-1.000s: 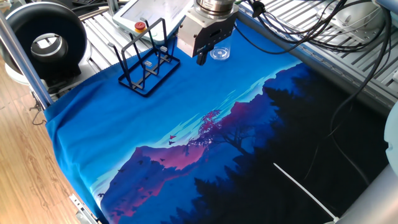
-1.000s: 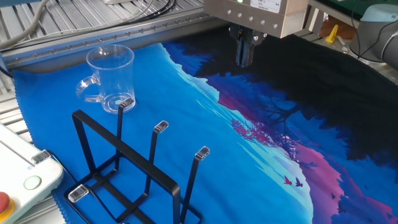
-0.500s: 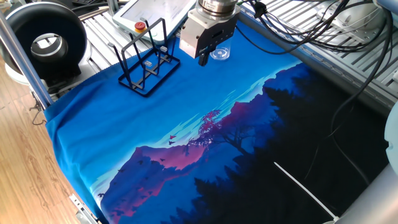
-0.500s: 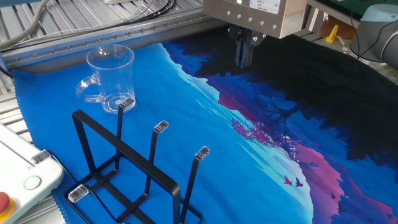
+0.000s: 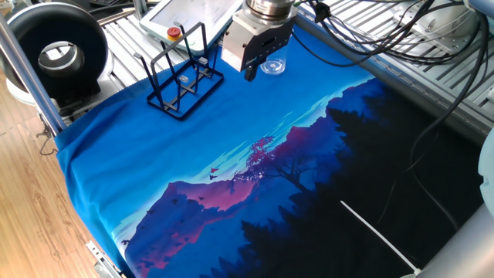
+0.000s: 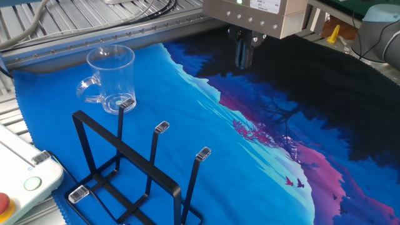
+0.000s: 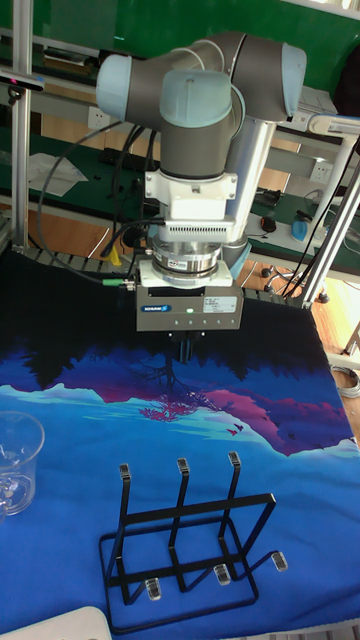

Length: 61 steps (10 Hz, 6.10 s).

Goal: Put the cup on the cup rack

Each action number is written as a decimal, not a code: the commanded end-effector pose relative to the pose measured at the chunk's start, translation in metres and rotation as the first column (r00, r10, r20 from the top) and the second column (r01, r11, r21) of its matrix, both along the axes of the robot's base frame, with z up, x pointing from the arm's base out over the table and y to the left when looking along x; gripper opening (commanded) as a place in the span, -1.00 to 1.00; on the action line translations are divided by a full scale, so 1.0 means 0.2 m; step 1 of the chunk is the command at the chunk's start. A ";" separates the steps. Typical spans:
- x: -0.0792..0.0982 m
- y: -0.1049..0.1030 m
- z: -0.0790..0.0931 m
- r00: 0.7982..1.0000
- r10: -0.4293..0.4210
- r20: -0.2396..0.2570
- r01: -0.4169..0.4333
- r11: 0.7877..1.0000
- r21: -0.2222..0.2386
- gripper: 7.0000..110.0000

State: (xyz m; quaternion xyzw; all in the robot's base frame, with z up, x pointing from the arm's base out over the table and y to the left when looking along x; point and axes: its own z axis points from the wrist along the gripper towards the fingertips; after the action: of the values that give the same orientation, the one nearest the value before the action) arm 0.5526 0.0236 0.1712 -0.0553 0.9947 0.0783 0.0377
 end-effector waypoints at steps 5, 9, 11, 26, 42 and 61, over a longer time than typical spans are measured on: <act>0.00 -0.02 -0.02 1.000 -0.016 0.001 0.016 1.000 -0.009 -1.00; -0.02 -0.04 -0.04 1.000 0.003 0.010 -0.003 1.000 0.008 -1.00; -0.02 -0.03 -0.04 1.000 0.000 0.009 0.000 1.000 0.015 -1.00; -0.02 -0.04 -0.05 1.000 -0.008 0.009 0.008 1.000 0.004 -1.00; -0.02 -0.03 -0.06 1.000 -0.008 0.012 0.008 1.000 0.011 -1.00; -0.05 -0.05 -0.08 1.000 0.002 0.008 -0.002 1.000 0.021 -1.00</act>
State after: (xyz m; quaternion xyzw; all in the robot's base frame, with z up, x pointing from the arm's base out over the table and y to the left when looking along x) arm 0.5416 0.0106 0.1521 -0.0572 0.9941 0.0824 0.0404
